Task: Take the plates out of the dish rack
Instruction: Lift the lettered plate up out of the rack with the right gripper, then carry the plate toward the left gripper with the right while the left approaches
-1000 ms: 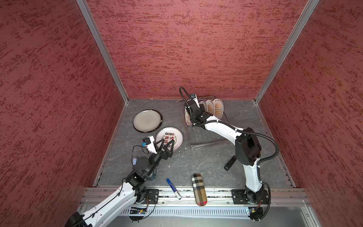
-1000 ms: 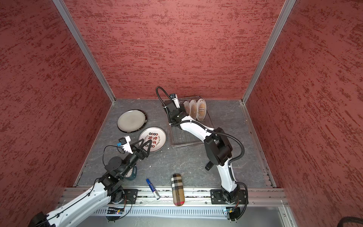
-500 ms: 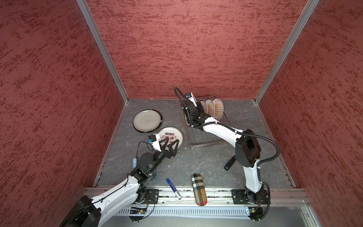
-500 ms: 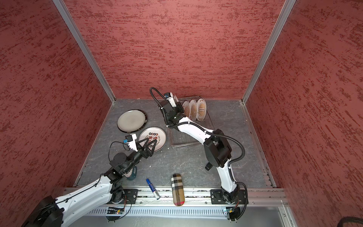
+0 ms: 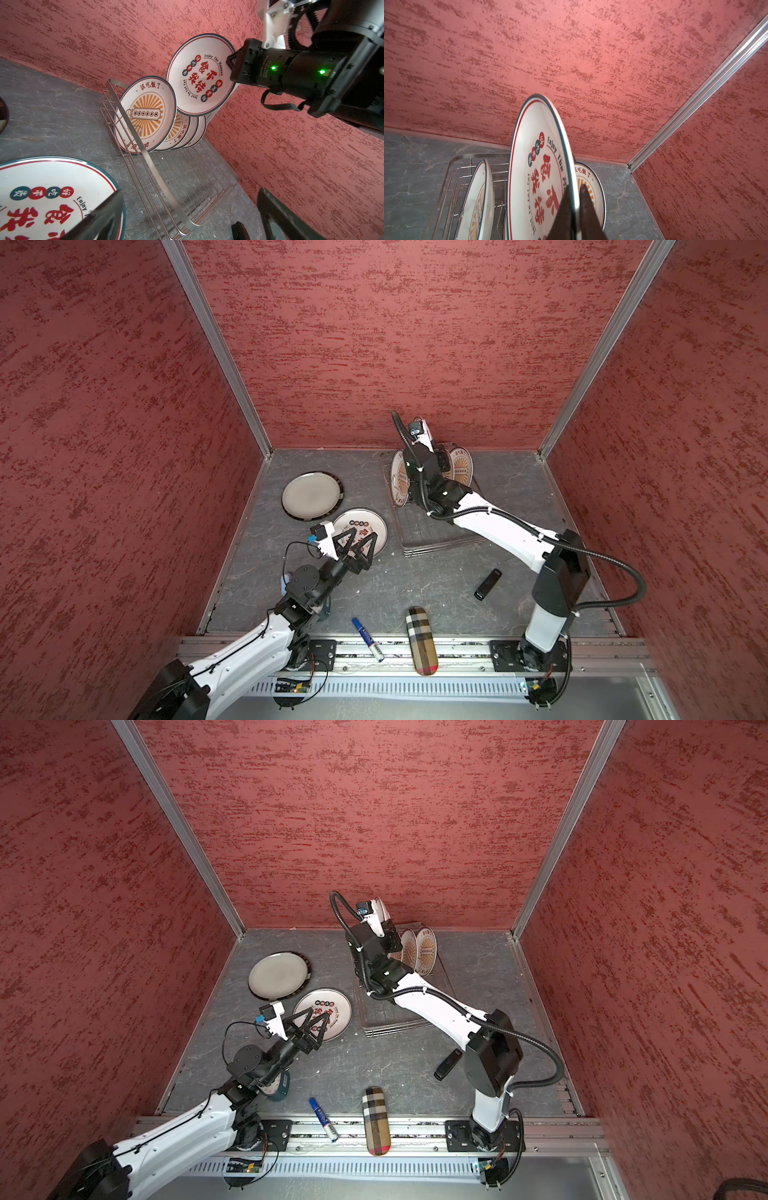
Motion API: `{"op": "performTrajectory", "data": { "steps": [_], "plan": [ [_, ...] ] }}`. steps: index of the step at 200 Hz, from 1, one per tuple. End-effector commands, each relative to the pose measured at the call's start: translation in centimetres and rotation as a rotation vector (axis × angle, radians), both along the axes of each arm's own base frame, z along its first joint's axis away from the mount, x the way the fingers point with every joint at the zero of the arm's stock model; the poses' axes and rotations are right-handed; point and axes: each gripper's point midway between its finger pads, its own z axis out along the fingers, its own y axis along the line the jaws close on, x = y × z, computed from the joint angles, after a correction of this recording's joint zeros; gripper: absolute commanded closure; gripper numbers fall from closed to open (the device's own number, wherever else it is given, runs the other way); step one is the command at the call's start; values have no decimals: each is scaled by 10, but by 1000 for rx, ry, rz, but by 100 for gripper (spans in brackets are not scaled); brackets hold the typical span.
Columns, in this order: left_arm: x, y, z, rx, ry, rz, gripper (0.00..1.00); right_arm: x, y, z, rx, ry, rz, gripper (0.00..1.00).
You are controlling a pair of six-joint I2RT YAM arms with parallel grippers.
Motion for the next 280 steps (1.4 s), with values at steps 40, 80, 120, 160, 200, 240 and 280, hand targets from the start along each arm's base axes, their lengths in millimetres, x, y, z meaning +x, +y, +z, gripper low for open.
{"op": "performTrajectory", "data": {
  "steps": [40, 80, 120, 160, 200, 240, 280],
  "plan": [
    [0, -7, 10, -14, 1, -30, 1, -50, -36, 56, 264, -206, 117, 100],
    [-1, -10, 16, -25, -1, -49, 1, -81, -64, 62, 444, -261, 282, 100],
    [1, -15, 15, -71, 36, -71, 1, -102, -86, 47, 633, -252, 475, 100],
    [2, -22, 17, -78, 33, -96, 1, -120, -90, 30, 769, -227, 633, 100],
    [3, -24, 17, -73, 45, -102, 1, -128, -94, 13, 907, -196, 744, 100],
    [-1, -31, 20, -86, 46, -148, 1, -146, -89, 3, 1030, -187, 875, 100],
    [-9, -41, 27, -67, 3, -207, 1, -151, -85, -16, 1113, -165, 910, 100]
  ]
}}
